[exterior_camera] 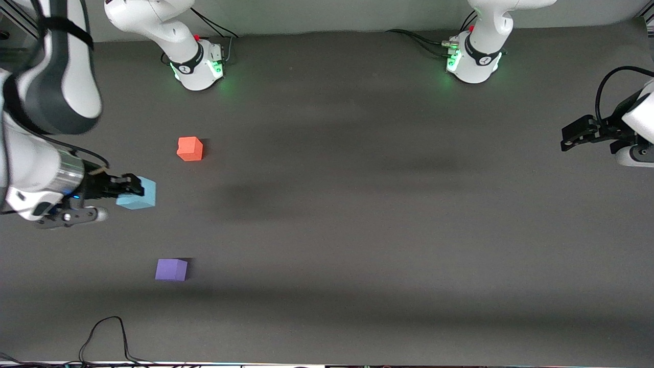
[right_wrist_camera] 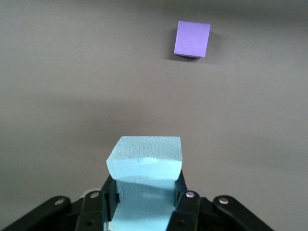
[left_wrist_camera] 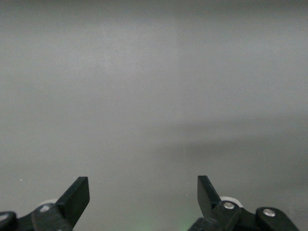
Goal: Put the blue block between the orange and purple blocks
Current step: 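Carry the blue cube with the right gripper between orange and purple cubes, then lower the blue cube onto the table and open the right gripper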
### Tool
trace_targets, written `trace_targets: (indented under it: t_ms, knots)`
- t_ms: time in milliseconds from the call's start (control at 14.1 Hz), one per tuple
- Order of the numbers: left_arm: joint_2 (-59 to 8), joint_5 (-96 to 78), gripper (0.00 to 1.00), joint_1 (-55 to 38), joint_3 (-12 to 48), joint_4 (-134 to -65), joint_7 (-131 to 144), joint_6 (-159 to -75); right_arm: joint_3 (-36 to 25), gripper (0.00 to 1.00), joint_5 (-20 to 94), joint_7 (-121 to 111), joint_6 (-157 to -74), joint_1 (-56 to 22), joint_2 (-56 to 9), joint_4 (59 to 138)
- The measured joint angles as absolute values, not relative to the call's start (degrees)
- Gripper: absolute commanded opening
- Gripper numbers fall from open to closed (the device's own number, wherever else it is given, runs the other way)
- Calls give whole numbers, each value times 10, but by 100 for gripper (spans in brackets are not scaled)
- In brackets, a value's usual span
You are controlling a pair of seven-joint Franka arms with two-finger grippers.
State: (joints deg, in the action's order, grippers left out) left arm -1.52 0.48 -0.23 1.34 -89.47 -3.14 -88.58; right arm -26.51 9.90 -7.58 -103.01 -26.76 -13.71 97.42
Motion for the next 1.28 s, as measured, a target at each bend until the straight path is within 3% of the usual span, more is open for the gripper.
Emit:
trace_targets:
  t_ms: [213, 640, 1280]
  knots:
    - [-15, 5, 100, -2, 13, -895, -31, -886, -261, 30, 100, -76, -1131, -270, -152, 1066]
    - [-16, 5, 100, -3, 13, -895, -31, -886, -254, 30, 136, -83, -1332, -273, -211, 1177]
    - [-17, 5, 100, -3, 13, -896, -31, -886, -255, 41, 261, -183, -1383, -282, -277, 1182]
